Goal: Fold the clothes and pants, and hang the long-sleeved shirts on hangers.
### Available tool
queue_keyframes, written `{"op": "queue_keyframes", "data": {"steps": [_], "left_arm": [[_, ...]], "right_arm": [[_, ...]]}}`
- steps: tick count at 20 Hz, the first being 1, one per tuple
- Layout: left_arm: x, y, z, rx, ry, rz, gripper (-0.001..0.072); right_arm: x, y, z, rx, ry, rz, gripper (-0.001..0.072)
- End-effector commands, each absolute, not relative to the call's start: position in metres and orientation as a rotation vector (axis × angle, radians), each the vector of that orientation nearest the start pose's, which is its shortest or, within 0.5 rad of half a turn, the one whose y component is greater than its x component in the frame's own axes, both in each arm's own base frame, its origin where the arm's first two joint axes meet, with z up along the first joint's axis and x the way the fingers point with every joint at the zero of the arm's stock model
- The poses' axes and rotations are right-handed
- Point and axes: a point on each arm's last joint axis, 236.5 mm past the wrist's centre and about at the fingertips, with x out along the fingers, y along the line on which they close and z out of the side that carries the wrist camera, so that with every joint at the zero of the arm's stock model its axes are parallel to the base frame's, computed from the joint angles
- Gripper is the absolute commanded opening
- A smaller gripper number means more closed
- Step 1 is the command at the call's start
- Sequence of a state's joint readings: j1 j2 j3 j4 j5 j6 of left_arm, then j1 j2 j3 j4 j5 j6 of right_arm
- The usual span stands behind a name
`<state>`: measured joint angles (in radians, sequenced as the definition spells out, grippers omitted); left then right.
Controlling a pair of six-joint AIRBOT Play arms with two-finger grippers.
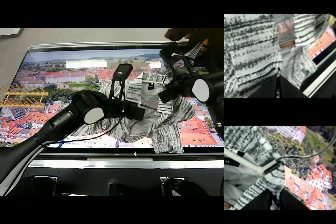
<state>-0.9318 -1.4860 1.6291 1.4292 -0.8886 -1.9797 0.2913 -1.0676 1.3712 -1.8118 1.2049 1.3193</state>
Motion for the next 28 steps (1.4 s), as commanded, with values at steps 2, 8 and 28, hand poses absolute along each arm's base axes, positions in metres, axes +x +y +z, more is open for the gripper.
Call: {"op": "queue_keyframes", "data": {"steps": [2, 8, 28], "left_arm": [[0.316, -0.43, 0.109, -0.011, 0.941, -0.683, 0.0032], [0.319, -0.417, 0.095, 0.095, 0.937, -0.703, 0.0399], [0.383, -0.259, 0.164, 0.584, 0.707, -0.872, 0.0583]], "right_arm": [[0.382, 0.056, 0.193, -0.549, 0.805, 0.192, 0.0035], [0.369, 0.055, 0.207, -0.592, 0.778, 0.22, 0.0036], [0.337, 0.158, 0.187, -0.92, 0.599, 0.894, 0.0036]]}}
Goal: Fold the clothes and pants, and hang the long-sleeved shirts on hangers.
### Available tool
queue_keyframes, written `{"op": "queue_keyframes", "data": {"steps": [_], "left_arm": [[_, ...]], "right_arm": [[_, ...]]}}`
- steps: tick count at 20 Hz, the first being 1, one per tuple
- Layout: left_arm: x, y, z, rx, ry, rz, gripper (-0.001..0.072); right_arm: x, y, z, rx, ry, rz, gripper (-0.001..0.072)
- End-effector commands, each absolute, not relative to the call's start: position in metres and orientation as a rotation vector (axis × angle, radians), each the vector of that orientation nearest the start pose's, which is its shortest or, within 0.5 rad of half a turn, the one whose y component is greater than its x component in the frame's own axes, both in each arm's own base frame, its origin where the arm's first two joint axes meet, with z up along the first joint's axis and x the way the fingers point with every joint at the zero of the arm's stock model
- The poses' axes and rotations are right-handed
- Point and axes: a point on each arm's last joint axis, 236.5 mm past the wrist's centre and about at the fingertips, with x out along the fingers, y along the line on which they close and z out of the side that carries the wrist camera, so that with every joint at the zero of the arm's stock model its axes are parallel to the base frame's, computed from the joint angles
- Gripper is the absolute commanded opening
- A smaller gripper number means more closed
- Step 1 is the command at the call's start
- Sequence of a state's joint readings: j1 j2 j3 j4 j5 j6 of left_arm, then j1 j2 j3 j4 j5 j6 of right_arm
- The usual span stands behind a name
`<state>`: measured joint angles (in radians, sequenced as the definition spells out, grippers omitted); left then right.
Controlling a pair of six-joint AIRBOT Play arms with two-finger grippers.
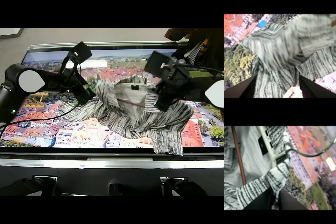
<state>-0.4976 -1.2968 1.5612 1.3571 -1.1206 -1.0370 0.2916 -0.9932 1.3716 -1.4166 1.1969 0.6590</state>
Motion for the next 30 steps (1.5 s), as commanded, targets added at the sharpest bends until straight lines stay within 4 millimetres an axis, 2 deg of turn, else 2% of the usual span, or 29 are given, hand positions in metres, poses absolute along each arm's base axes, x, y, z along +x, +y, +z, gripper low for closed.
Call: {"op": "queue_keyframes", "data": {"steps": [1, 3, 5, 9, 12, 15, 19, 21, 23, 24, 27, 30], "left_arm": [[0.375, -0.261, 0.161, 0.583, 0.724, -0.904, 0.0583], [0.353, -0.262, 0.144, 0.618, 0.766, -1.026, 0.0581], [0.338, -0.263, 0.13, 0.581, 0.792, -1.108, 0.0581], [0.324, -0.258, 0.123, 0.613, 0.794, -1.171, 0.0582], [0.325, -0.258, 0.123, 0.622, 0.78, -1.186, 0.0581], [0.34, -0.262, 0.124, 0.629, 0.727, -1.159, 0.0581], [0.349, -0.268, 0.113, 0.606, 0.735, -1.156, 0.058], [0.35, -0.271, 0.105, 0.605, 0.755, -1.165, 0.0472], [0.351, -0.272, 0.096, 0.618, 0.764, -1.179, 0.0425], [0.352, -0.273, 0.091, 0.619, 0.773, -1.183, 0.0347], [0.353, -0.273, 0.088, 0.627, 0.775, -1.19, 0.0035], [0.353, -0.273, 0.089, 0.646, 0.761, -1.198, 0.0033]], "right_arm": [[0.333, 0.163, 0.182, -0.922, 0.604, 0.936, 0.0036], [0.332, 0.168, 0.181, -0.923, 0.593, 0.963, 0.0036], [0.332, 0.169, 0.181, -0.917, 0.59, 0.967, 0.0036], [0.33, 0.169, 0.18, -0.915, 0.596, 0.977, 0.0036], [0.33, 0.17, 0.181, -0.921, 0.592, 0.98, 0.0036], [0.328, 0.172, 0.182, -0.909, 0.586, 0.989, 0.0037], [0.326, 0.174, 0.185, -0.902, 0.574, 0.993, 0.0037], [0.325, 0.174, 0.186, -0.901, 0.573, 0.993, 0.0037], [0.325, 0.176, 0.186, -0.895, 0.57, 0.997, 0.0037], [0.324, 0.176, 0.186, -0.894, 0.569, 0.999, 0.0037], [0.323, 0.176, 0.186, -0.893, 0.573, 1.002, 0.0037], [0.323, 0.175, 0.185, -0.886, 0.582, 0.996, 0.0039]]}}
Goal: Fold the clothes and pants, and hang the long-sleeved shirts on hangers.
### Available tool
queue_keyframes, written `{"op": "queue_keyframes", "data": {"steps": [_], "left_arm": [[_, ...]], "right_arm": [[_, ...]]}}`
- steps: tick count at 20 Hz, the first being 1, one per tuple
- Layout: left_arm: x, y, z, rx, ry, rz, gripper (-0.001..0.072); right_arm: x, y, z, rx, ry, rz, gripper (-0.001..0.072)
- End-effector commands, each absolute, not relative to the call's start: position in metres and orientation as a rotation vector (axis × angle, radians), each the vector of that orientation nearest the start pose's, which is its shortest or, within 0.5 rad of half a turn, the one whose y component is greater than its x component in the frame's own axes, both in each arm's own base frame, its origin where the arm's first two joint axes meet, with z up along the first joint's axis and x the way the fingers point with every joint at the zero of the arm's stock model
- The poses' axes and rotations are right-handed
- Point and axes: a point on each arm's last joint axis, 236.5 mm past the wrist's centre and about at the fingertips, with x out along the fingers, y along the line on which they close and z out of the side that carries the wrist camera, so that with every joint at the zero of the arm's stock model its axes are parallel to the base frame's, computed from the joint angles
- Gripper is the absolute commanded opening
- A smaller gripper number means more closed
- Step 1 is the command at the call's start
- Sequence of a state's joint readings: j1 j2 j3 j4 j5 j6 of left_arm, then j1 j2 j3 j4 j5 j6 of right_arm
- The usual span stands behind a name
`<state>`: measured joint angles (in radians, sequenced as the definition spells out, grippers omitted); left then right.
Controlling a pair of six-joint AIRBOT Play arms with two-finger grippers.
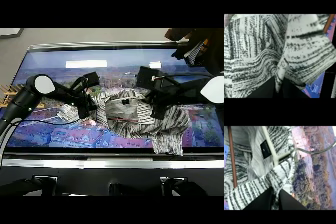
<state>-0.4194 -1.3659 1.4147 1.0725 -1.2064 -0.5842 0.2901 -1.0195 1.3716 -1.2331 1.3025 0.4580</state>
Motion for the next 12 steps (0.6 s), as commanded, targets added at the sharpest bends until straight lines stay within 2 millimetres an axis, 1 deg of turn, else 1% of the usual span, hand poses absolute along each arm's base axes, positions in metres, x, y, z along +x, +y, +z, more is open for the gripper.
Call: {"op": "queue_keyframes", "data": {"steps": [1, 2, 3, 5, 6, 7, 8, 9, 11, 12], "left_arm": [[0.353, -0.273, 0.089, 0.647, 0.76, -1.197, 0.0033], [0.354, -0.273, 0.091, 0.647, 0.754, -1.193, 0.0032], [0.357, -0.273, 0.093, 0.647, 0.739, -1.184, 0.0032], [0.366, -0.273, 0.102, 0.654, 0.695, -1.149, 0.0032], [0.369, -0.272, 0.106, 0.66, 0.676, -1.132, 0.0032], [0.371, -0.272, 0.11, 0.665, 0.661, -1.121, 0.0031], [0.372, -0.27, 0.114, 0.669, 0.652, -1.111, 0.0032], [0.371, -0.269, 0.117, 0.674, 0.646, -1.107, 0.0031], [0.37, -0.268, 0.124, 0.678, 0.629, -1.101, 0.0031], [0.368, -0.267, 0.129, 0.68, 0.617, -1.098, 0.0031]], "right_arm": [[0.324, 0.174, 0.185, -0.891, 0.584, 0.992, 0.004], [0.324, 0.172, 0.185, -0.885, 0.593, 0.98, 0.0042], [0.325, 0.17, 0.186, -0.871, 0.602, 0.963, 0.0081], [0.327, 0.161, 0.187, -0.85, 0.632, 0.908, 0.0223], [0.327, 0.156, 0.19, -0.838, 0.645, 0.874, 0.0243], [0.327, 0.15, 0.193, -0.825, 0.653, 0.838, 0.0243], [0.326, 0.146, 0.2, -0.795, 0.651, 0.797, 0.0271], [0.326, 0.143, 0.209, -0.76, 0.635, 0.759, 0.0312], [0.322, 0.132, 0.229, -0.721, 0.6, 0.676, 0.0328], [0.32, 0.121, 0.238, -0.727, 0.589, 0.622, 0.0332]]}}
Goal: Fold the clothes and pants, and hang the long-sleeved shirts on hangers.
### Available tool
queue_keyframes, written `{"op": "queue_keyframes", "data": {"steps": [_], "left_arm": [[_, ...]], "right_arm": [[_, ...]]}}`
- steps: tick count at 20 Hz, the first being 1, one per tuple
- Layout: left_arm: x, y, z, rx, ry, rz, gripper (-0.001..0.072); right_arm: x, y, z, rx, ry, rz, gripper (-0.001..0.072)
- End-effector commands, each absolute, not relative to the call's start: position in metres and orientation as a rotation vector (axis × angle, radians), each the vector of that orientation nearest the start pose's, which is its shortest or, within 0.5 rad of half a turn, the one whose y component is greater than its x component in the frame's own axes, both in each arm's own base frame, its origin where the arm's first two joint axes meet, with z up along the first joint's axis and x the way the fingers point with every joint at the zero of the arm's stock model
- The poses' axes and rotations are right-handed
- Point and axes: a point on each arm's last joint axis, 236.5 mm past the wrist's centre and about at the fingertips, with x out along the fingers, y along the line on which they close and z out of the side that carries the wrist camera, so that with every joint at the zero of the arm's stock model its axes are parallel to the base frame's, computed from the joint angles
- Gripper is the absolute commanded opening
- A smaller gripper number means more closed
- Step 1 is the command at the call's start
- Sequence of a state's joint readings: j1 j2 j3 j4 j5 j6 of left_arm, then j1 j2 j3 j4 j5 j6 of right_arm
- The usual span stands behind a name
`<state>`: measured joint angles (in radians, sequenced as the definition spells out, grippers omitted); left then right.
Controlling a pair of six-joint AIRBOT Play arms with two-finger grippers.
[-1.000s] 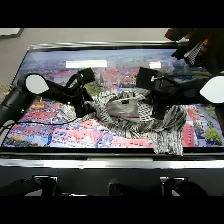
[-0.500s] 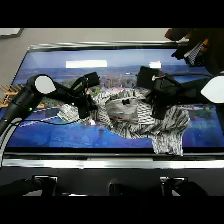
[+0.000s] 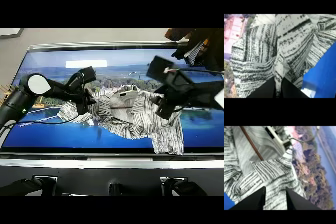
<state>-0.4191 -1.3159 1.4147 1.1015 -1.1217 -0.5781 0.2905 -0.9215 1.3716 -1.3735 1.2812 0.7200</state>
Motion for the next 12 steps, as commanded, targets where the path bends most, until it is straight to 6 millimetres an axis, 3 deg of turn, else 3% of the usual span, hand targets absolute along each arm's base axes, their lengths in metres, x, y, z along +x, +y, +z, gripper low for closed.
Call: {"op": "queue_keyframes", "data": {"steps": [1, 2, 6, 8, 12], "left_arm": [[0.366, -0.266, 0.135, 0.682, 0.603, -1.095, 0.0031], [0.364, -0.266, 0.142, 0.683, 0.588, -1.092, 0.0031], [0.353, -0.261, 0.176, 0.691, 0.509, -1.07, 0.0031], [0.348, -0.258, 0.189, 0.694, 0.479, -1.062, 0.0031], [0.345, -0.258, 0.196, 0.692, 0.461, -1.061, 0.0031]], "right_arm": [[0.319, 0.107, 0.245, -0.739, 0.585, 0.56, 0.0361], [0.318, 0.094, 0.251, -0.737, 0.584, 0.502, 0.0409], [0.317, 0.066, 0.267, -0.723, 0.571, 0.361, 0.0432], [0.33, 0.057, 0.284, -0.699, 0.508, 0.281, 0.0437], [0.37, 0.051, 0.376, -0.383, 0.126, 0.069, 0.0529]]}}
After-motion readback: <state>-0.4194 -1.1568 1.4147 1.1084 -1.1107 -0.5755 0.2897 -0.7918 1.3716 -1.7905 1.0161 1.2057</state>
